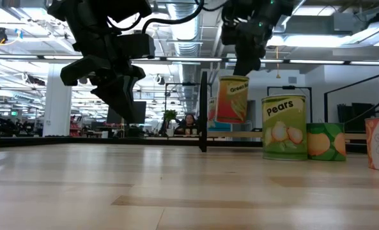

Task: Pick and place cans onto a shelf
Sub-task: Put the canned green beans on the shelf

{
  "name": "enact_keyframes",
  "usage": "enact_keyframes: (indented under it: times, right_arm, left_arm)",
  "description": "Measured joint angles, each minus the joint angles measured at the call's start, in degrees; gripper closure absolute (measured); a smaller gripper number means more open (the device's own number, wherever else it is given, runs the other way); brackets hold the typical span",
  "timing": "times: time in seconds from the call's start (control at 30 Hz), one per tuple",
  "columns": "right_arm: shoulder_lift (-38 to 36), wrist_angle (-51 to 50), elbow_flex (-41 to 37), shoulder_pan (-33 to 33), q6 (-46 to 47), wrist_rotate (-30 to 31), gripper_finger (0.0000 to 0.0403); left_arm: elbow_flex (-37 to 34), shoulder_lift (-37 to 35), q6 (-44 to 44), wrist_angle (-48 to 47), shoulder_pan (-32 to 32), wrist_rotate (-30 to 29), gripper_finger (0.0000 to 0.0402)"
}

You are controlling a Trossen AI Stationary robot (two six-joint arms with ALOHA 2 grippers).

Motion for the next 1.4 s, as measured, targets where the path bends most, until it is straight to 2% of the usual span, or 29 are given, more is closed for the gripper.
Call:
enact_keyframes:
  times: [0.33,1.4]
  right_arm:
    - [0.01,1.50,0.00,-4.67,-0.92,-0.17,0.0400]
    - [0.01,7.10,-2.67,-3.79,2.73,0.34,0.0391]
  left_arm:
    - [0.00,0.00,0.02,-0.08,0.00,-0.02,0.0401]
    - [0.00,0.00,0.22,-0.07,0.02,-0.02,0.0402]
